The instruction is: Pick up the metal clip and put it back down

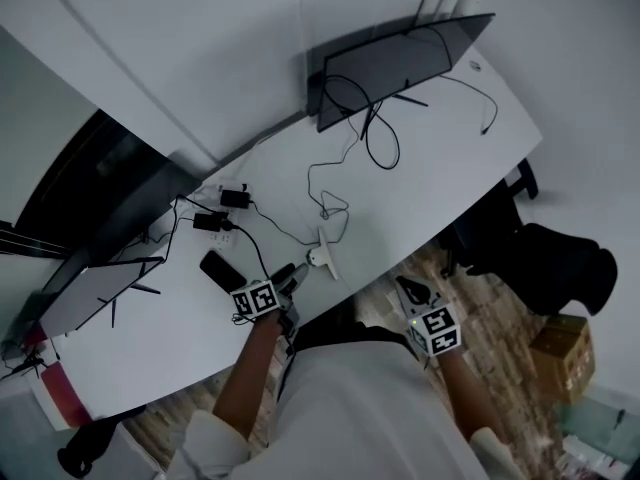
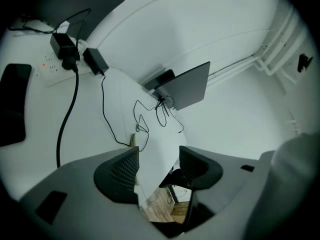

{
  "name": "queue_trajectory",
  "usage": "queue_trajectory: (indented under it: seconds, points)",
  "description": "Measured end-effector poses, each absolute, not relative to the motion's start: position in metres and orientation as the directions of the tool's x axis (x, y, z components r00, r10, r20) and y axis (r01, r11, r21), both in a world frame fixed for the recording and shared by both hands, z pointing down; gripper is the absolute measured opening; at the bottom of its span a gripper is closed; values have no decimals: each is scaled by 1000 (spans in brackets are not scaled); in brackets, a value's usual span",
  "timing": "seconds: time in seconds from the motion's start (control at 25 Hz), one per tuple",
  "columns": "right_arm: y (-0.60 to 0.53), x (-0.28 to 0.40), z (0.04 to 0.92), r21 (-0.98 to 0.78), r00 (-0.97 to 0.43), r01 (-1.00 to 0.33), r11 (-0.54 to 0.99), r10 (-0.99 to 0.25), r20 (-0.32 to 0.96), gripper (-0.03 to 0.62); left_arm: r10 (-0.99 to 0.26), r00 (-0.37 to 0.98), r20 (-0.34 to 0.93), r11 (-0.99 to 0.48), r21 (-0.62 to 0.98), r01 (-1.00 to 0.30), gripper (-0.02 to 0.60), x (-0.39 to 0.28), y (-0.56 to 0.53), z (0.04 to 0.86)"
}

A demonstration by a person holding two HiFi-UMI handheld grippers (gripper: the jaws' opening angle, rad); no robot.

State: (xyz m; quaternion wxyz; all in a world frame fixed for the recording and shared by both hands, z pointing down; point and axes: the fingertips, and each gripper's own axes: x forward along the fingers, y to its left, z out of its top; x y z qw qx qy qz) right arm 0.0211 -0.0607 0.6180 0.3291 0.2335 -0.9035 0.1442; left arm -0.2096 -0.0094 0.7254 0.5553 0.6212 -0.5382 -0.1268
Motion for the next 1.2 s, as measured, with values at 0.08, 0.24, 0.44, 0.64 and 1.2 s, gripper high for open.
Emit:
queue_trajectory:
  seconds: [0.08, 0.24, 0.44, 0.64, 1.2]
  points:
    - [-60, 28, 610, -116, -688, -517, 848, -331, 646, 34, -828, 356, 434, 179, 805, -566, 252, -208, -2, 704]
    - [-49, 49, 596, -149, -721, -522, 840, -340, 604, 34, -860, 271, 433, 170, 743, -647, 151, -202, 23, 671]
    - [-31, 79, 582, -158, -752, -511, 845, -350, 559, 33, -890, 185, 418, 168, 676, -718, 64, -190, 55, 639]
    - [-11, 111, 571, -158, -768, -513, 844, -368, 524, 33, -910, 121, 396, 161, 608, -777, 41, -172, 89, 609]
    - [44, 121, 537, -155, -826, -470, 869, -370, 426, 33, -948, 65, 313, 87, 448, -890, 32, -143, 177, 527]
